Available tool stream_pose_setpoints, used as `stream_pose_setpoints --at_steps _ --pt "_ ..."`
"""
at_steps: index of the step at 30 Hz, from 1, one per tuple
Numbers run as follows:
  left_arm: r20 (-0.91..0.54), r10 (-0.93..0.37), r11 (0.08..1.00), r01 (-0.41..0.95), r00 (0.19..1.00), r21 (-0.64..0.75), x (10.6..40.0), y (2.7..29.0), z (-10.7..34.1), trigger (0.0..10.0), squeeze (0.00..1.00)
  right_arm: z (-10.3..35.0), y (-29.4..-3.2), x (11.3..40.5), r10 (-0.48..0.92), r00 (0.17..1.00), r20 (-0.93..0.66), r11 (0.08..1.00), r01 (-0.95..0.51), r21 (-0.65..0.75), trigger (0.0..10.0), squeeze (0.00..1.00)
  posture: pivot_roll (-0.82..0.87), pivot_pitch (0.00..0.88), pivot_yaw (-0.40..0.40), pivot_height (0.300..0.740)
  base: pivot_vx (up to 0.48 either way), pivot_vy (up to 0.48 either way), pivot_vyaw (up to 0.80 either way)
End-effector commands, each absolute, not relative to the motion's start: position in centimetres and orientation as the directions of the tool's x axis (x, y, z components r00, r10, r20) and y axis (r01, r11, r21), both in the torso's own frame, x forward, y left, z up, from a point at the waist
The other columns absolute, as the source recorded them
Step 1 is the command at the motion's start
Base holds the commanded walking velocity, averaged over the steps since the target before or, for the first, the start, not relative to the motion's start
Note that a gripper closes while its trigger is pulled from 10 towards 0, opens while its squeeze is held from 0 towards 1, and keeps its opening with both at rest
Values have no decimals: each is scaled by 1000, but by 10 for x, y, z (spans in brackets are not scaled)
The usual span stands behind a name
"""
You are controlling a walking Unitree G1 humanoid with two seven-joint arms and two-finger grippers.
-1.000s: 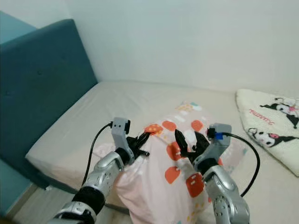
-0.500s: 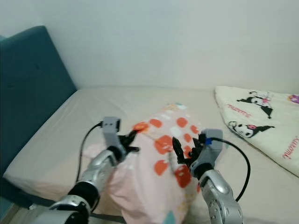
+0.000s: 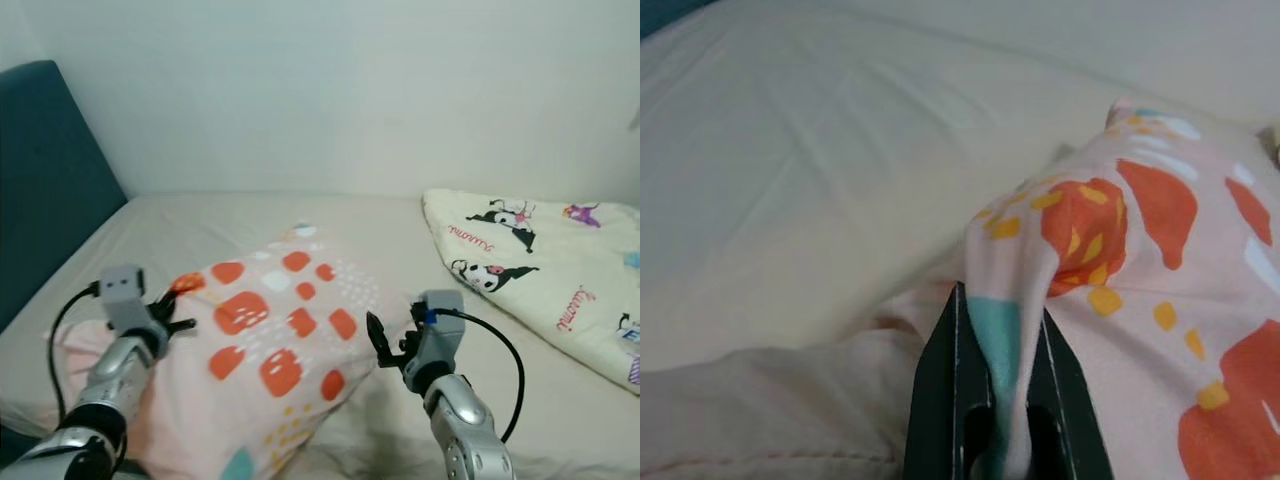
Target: Clean up the room
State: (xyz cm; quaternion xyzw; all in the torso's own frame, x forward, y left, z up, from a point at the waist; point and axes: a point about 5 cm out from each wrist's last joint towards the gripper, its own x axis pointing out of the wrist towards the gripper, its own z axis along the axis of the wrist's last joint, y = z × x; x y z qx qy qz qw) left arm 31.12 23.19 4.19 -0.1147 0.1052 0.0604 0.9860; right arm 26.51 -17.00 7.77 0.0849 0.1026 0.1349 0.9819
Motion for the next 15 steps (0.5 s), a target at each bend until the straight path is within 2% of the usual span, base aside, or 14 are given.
stream_pose_setpoints --at_steps 1,4,5,8,10,15 --pt "-145 63 970 -94 987 -222 308 224 45 10000 0 81 -164 270 324 932 -160 936 -292 197 10000 0 -14 0 -37 740 0 0 800" --pt "-142 38 971 -70 989 -228 306 218 43 10000 0 81 -163 271 332 930 -159 934 -301 191 10000 0 -14 0 -37 740 0 0 800" --pt "-155 -15 972 -22 988 -236 303 203 36 10000 0 82 -159 272 357 921 -158 926 -327 186 10000 0 -4 0 -42 740 0 0 800" --pt "-166 -46 971 5 985 -240 302 194 32 10000 0 82 -155 273 371 915 -157 922 -343 182 10000 0 -4 0 -42 740 0 0 800" --pt "-172 -95 967 50 980 -250 302 178 29 10000 0 82 -150 273 393 907 -153 914 -367 173 10000 0 -5 0 -38 740 0 0 800" --pt "-161 -125 962 80 979 -261 306 165 32 10000 0 81 -145 271 418 896 -149 904 -393 168 10000 0 -9 0 -32 740 0 0 800"
